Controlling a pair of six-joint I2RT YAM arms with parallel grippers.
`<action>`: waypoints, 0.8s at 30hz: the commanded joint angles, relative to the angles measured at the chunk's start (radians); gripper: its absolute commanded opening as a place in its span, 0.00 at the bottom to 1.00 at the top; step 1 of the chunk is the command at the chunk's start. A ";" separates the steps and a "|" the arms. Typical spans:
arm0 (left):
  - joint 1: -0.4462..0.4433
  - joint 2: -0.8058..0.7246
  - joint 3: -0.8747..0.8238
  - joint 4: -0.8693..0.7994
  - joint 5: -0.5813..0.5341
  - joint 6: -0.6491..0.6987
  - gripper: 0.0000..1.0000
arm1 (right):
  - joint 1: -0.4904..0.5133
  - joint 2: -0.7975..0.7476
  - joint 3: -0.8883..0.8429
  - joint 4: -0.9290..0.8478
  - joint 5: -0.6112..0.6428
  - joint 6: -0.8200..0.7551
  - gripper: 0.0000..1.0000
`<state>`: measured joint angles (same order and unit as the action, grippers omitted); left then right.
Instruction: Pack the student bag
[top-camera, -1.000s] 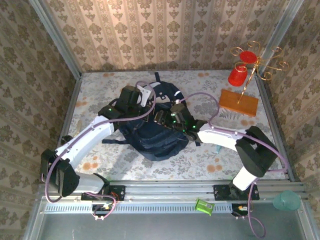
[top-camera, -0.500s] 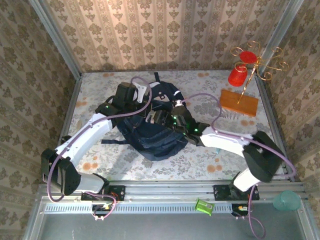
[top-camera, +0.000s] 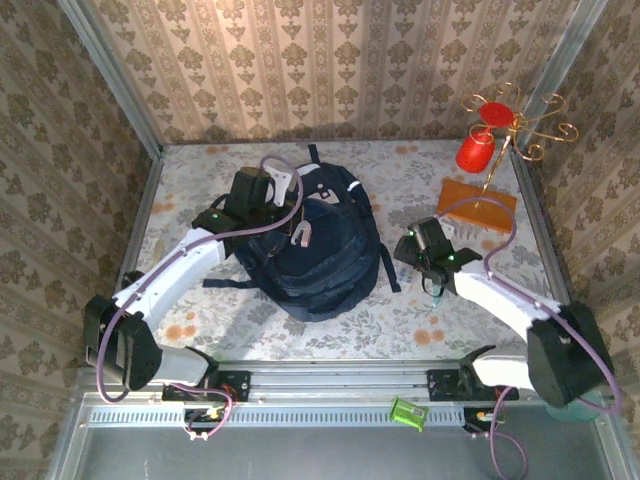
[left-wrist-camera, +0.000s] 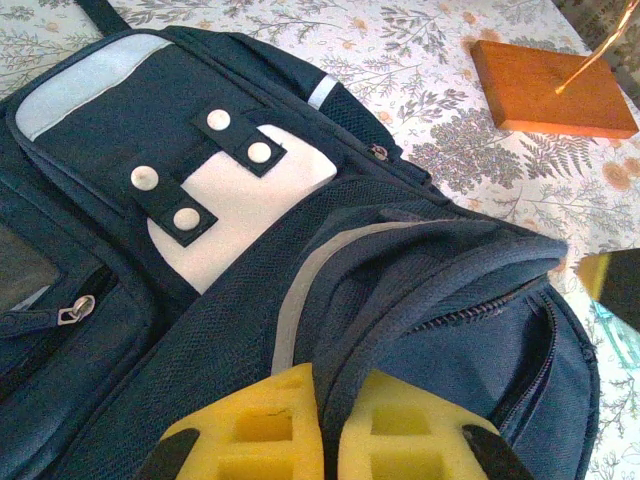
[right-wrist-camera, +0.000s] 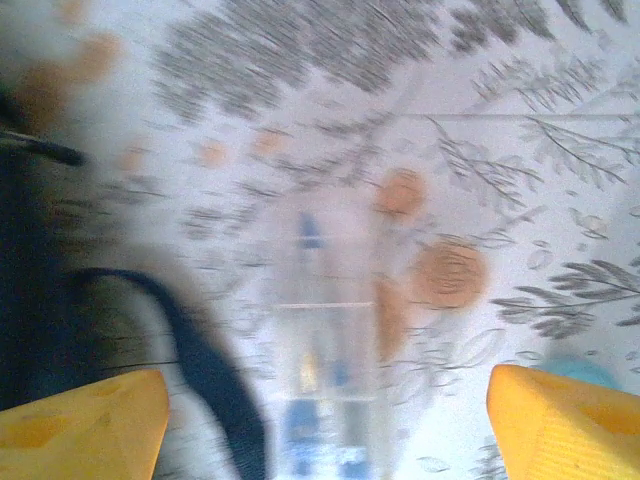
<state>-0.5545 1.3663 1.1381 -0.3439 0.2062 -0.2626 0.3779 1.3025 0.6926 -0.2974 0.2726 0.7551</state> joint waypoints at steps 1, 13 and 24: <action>0.011 -0.030 0.003 0.095 -0.013 -0.017 0.00 | -0.024 0.079 0.021 -0.018 -0.047 -0.070 0.85; 0.011 -0.028 -0.008 0.103 -0.014 -0.001 0.00 | -0.024 0.324 0.134 -0.015 -0.066 -0.117 0.64; 0.012 -0.030 -0.021 0.109 -0.022 0.004 0.00 | -0.044 0.192 0.136 0.037 -0.182 -0.162 0.35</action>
<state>-0.5545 1.3663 1.1248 -0.3275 0.2058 -0.2615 0.3328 1.5917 0.8310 -0.3321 0.1696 0.6125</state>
